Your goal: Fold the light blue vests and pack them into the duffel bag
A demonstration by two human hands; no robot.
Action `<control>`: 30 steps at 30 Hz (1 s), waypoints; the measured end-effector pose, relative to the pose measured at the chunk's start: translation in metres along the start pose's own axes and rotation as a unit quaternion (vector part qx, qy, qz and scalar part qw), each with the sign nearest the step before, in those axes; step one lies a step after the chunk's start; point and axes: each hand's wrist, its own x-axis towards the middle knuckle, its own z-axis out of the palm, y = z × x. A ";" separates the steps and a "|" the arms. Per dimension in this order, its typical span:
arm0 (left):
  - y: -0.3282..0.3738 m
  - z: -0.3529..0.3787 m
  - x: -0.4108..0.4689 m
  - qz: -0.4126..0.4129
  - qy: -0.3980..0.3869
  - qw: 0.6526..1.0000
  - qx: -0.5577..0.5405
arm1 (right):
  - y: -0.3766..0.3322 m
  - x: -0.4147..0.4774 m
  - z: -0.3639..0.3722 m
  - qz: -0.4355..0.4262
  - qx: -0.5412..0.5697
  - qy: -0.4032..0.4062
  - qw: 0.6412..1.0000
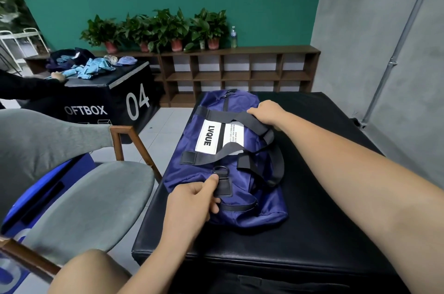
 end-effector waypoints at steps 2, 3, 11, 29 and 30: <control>-0.005 0.002 0.005 0.023 0.007 1.000 0.015 | 0.000 0.001 0.001 -0.005 0.012 0.005 1.000; -0.008 0.001 0.007 0.037 0.014 0.999 0.029 | 0.000 0.002 -0.001 -0.008 0.013 0.013 1.000; -0.011 -0.029 0.031 0.100 0.073 0.988 0.094 | 0.017 -0.032 -0.038 0.030 0.116 0.106 0.987; -0.010 -0.060 0.150 0.179 0.119 0.946 0.245 | 0.081 -0.210 -0.038 -0.033 0.210 0.151 0.965; -0.010 -0.062 0.145 0.191 0.119 0.946 0.232 | 0.081 -0.216 -0.037 -0.056 0.174 0.156 0.971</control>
